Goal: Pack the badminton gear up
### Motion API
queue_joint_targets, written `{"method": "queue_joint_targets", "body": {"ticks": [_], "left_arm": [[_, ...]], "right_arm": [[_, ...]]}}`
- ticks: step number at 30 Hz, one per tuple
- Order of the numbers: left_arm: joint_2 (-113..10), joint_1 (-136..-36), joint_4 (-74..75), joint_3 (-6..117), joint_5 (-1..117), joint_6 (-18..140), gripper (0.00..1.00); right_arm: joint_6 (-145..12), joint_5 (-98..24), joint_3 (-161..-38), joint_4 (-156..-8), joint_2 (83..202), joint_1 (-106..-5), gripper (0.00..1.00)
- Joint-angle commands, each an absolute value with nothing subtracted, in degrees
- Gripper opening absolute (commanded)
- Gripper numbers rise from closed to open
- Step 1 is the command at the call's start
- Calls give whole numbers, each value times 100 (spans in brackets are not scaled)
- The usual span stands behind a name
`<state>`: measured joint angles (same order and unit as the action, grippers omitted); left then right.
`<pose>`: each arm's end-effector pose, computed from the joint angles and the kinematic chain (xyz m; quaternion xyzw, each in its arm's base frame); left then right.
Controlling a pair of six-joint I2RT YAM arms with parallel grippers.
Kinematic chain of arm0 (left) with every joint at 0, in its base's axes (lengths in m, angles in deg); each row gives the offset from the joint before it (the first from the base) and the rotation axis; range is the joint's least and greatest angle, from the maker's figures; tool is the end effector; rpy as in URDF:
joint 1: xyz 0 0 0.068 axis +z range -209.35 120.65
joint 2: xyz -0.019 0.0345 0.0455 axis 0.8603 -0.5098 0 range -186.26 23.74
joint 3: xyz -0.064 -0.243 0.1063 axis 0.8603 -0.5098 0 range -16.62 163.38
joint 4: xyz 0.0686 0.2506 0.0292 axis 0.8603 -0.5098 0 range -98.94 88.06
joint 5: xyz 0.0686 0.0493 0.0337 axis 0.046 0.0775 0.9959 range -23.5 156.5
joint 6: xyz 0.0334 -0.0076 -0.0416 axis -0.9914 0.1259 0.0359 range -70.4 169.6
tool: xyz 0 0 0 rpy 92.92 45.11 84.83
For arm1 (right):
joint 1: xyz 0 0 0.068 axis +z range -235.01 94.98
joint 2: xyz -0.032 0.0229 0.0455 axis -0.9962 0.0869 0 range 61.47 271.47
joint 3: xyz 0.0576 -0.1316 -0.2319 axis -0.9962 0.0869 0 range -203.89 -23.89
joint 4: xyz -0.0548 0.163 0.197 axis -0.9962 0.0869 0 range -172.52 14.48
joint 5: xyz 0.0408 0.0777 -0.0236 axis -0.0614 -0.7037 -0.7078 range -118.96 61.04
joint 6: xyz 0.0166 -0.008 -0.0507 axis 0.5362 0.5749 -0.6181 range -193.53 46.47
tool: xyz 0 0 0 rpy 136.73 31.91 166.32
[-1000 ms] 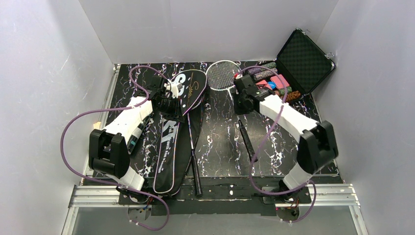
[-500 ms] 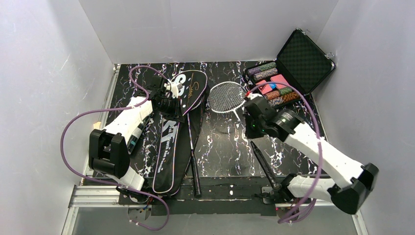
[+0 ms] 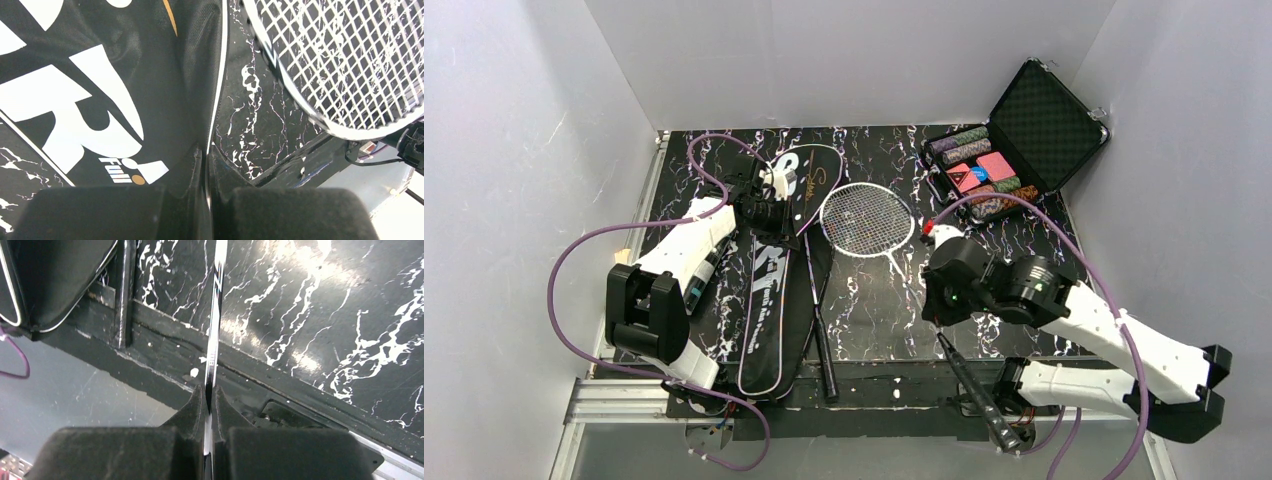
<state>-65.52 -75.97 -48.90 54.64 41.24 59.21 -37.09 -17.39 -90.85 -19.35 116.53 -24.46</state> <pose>0.2957 -0.1041 0.2627 0.1056 0.9479 -0.2560 0.1577 0.0871 0.1396 0.3542 -0.1634 0.9249 0.1841 0.2897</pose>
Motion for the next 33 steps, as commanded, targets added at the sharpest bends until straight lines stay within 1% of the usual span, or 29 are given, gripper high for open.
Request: {"method": "queue_joint_targets", "body": {"ticks": [1,8,11,16,24,28,33], "left_arm": [[-6376,-7596,-4872,5718,4087,5939,0],[-6379,-7596,-4896,5730,4114,5936,0],[-6380,-7596,-4909,5734,4112,5949,0],[-6406,-7598,-4906,5747,4086,5974,0],[-6426,-7598,-4955,5786,4058,5997,0],[-6452,-7601,-4953,5793,4066,5997,0],[-6481,-7601,-4954,5808,4066,6008,0]], "right_arm": [[-3292,-1667,-9203,-2018,11876,-1824,1],[-2895,-1528,-9187,-1976,12112,-1159,1],[-2692,-1411,-9085,-1685,12074,-1032,1],[-2515,-1182,-9013,-1324,11765,-987,1],[-2455,-811,-9287,-774,11697,-971,1],[-2499,-827,-9312,-894,11581,-962,1],[-2537,-850,-9352,-1160,11909,-706,1]]}}
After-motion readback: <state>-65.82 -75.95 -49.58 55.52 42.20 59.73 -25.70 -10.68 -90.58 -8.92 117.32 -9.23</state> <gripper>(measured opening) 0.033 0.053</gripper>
